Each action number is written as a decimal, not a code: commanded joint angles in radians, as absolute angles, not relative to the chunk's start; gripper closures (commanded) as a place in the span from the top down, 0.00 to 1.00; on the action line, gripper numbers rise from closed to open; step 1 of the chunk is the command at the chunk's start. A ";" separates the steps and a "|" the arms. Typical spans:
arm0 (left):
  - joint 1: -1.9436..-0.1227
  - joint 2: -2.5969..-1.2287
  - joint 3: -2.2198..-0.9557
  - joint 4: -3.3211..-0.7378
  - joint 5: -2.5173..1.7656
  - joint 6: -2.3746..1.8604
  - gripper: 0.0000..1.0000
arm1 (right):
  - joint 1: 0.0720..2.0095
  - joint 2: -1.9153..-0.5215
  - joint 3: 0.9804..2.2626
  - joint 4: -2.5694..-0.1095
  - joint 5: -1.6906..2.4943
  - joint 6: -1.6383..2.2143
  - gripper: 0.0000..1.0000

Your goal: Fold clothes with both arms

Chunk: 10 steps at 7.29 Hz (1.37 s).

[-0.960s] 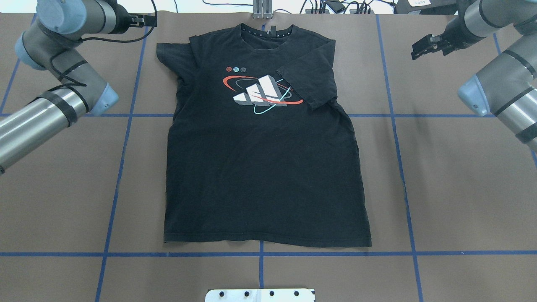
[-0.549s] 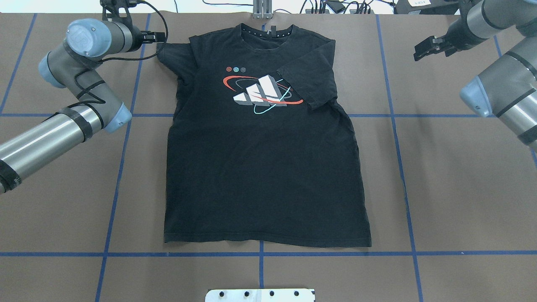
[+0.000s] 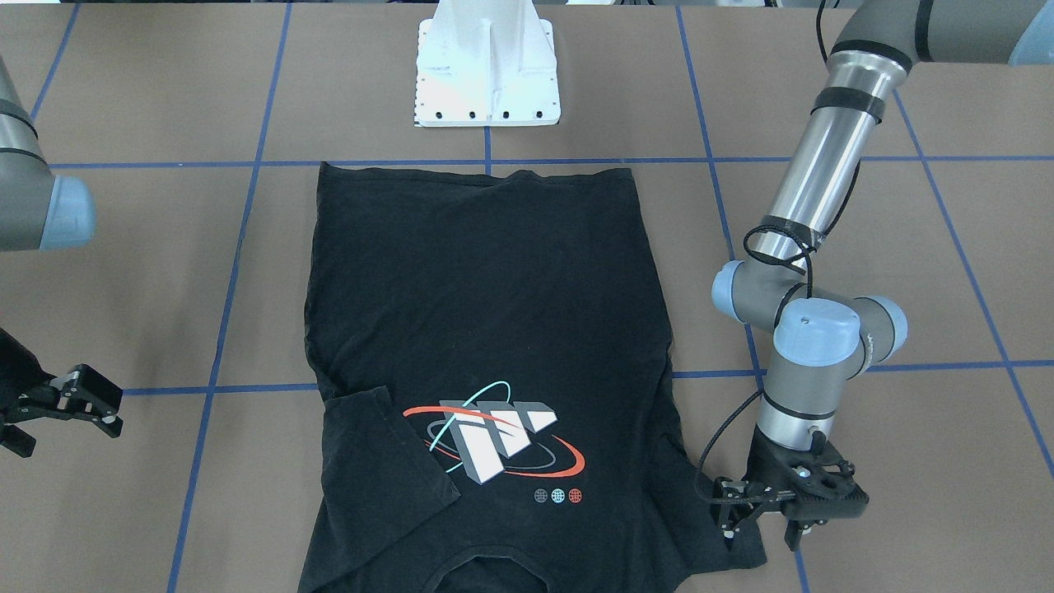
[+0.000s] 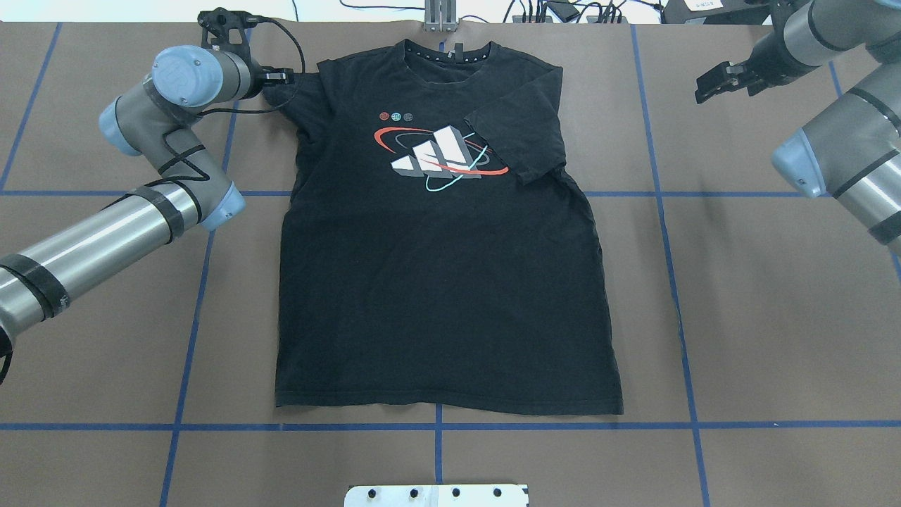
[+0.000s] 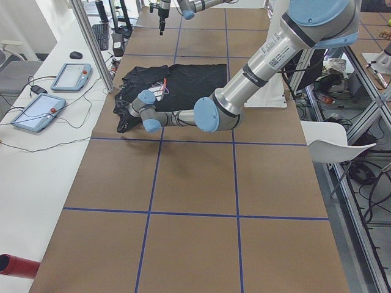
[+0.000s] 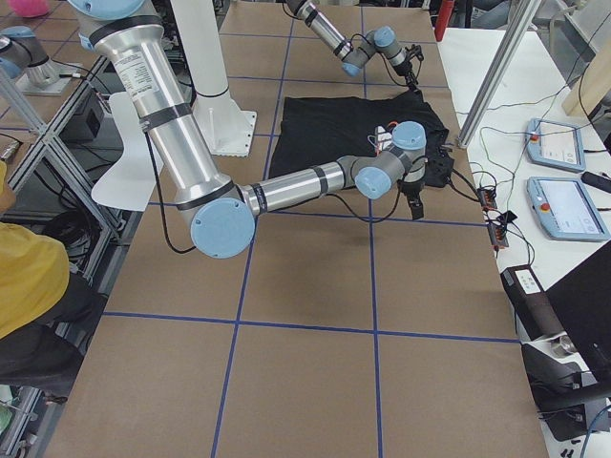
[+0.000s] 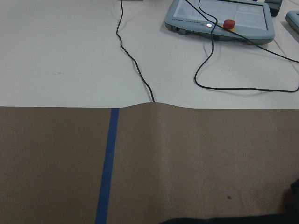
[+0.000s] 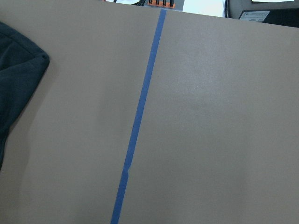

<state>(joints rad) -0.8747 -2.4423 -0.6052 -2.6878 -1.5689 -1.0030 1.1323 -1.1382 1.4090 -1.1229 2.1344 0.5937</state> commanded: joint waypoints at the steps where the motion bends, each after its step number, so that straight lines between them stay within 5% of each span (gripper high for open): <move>1: -0.873 -2.454 -0.586 -2.688 -1.569 -1.000 0.62 | 1.132 -1.137 1.407 -1.123 2.134 0.594 1.00; 4: -0.873 -2.456 -0.586 -2.688 -1.569 -1.000 0.33 | 1.132 -1.138 1.405 -1.123 2.134 0.595 1.00; 9: -0.876 -2.454 -0.586 -2.688 -1.569 -0.992 0.30 | 1.132 -1.138 1.405 -1.123 2.132 0.597 1.00; 10: -0.876 -2.454 -0.587 -2.689 -1.569 -0.992 0.13 | 1.132 -1.138 1.405 -1.123 2.132 0.597 1.00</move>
<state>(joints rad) -0.8756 -2.4544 -0.5862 -2.6879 -1.5693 -0.9929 1.1321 -1.1382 1.4051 -1.1229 2.1324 0.5965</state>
